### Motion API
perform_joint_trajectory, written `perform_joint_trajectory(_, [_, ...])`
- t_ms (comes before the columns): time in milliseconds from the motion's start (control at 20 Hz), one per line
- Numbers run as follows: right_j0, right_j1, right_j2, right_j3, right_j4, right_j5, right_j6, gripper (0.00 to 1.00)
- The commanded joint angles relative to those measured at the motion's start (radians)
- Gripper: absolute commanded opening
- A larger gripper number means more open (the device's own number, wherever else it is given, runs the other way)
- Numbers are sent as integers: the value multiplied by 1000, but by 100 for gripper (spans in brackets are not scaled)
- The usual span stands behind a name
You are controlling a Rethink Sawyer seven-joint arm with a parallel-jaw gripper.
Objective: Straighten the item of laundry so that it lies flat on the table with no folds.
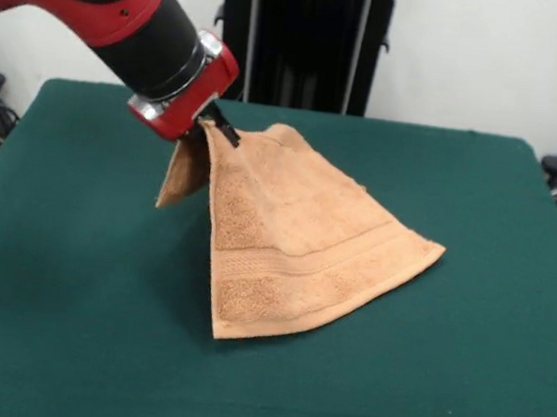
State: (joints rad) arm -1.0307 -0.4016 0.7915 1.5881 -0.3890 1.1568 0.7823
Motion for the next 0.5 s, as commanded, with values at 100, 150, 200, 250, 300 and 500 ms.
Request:
perform_joint_trajectory(100, [-29,83,-66,83,-14,-229,117,100])
perform_joint_trajectory(150, [-31,85,-67,85,-8,-237,128,100])
perform_joint_trajectory(200, [-32,86,-69,84,-4,-239,131,100])
perform_joint_trajectory(250, [-33,87,-69,87,-1,-243,131,100])
perform_joint_trajectory(300, [-31,83,-74,88,-2,-249,139,100])
perform_joint_trajectory(500, [-27,92,-79,76,5,-224,108,100])
